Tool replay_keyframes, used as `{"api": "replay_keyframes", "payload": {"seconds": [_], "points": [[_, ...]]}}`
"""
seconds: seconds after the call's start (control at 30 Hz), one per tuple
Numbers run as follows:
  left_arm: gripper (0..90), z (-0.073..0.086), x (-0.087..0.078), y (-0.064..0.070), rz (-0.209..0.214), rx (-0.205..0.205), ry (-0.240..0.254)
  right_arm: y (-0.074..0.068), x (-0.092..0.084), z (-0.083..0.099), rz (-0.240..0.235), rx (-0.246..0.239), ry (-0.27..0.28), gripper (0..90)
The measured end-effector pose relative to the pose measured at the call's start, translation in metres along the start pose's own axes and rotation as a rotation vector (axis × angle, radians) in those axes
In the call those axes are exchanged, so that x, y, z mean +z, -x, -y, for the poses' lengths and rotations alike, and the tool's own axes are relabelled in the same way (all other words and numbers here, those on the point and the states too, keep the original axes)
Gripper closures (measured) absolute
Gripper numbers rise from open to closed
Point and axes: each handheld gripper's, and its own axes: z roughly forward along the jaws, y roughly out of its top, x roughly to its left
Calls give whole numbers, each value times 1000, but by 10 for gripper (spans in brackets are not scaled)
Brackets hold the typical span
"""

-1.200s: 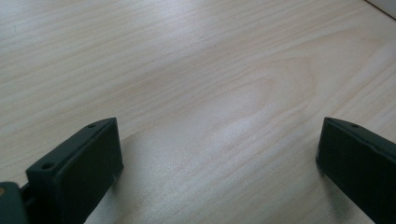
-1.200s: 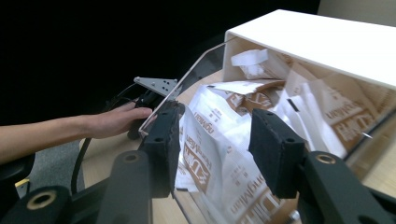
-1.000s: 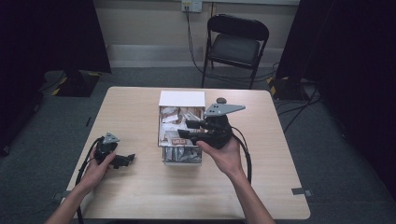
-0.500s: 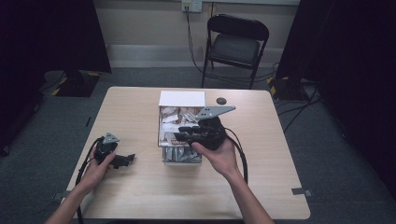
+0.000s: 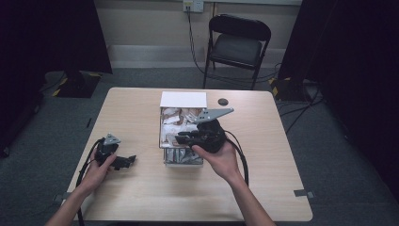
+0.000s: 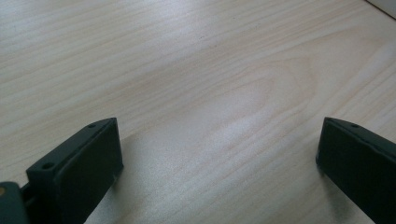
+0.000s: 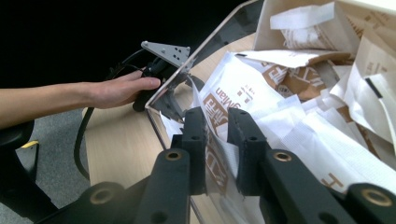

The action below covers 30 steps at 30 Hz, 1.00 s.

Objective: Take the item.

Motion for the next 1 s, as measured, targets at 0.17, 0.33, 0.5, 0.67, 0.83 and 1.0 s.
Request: {"api": "replay_keyframes", "payload": {"seconds": [0.17, 0.33, 0.5, 0.67, 0.83, 1.0], "points": [[0, 0, 0, 0, 0, 0, 0, 1, -2, 2, -11, 8, 2, 856], [0, 0, 0, 0, 0, 0, 0, 3, -3, 3, -8, 19, 9, 881], [0, 0, 0, 0, 0, 0, 0, 3, -6, 2, 4, 9, 26, 894], [0, 0, 0, 0, 0, 0, 0, 6, -9, 2, -5, 26, 46, 896], [0, 0, 0, 0, 0, 0, 0, 9, -14, 2, 3, 36, 73, 896], [0, 0, 0, 0, 1, 0, 0, 11, -17, 1, 12, 40, 86, 896]]}}
